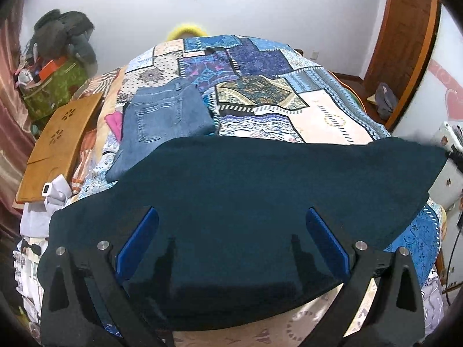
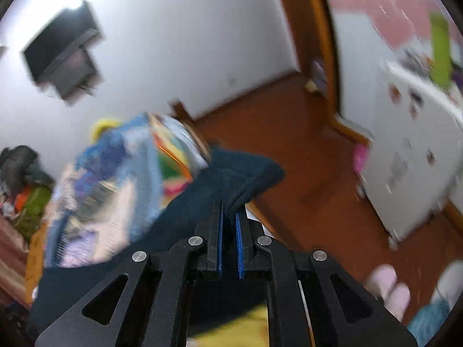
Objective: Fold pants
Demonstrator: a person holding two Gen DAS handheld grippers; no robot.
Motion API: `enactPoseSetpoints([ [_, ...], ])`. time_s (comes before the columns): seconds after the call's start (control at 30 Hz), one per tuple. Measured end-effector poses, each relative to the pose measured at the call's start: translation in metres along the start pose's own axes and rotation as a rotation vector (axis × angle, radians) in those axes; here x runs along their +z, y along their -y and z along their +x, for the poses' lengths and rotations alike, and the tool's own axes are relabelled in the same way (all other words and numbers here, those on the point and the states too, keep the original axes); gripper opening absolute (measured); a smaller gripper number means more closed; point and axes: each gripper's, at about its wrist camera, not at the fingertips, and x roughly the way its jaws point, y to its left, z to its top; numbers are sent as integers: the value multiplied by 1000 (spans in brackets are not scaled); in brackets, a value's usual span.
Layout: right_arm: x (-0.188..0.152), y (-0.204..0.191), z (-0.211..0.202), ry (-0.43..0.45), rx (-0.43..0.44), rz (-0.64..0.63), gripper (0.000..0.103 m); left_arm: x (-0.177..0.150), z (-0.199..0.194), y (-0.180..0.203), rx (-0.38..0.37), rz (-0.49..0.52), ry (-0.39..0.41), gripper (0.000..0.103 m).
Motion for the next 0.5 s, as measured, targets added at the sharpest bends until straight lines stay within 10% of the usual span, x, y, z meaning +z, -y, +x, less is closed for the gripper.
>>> enactPoseSetpoints([
  [0.23,-43,19,29,-228,-2,69,27,3,5,25,10,67,-11,103],
  [0.33,-41,11,19,-215,10,48,54,4,5,32,2,77,-11,103],
  [0.5,-49,10,1,-227,152,82,67,5,7,40,-12,85,-14,103],
])
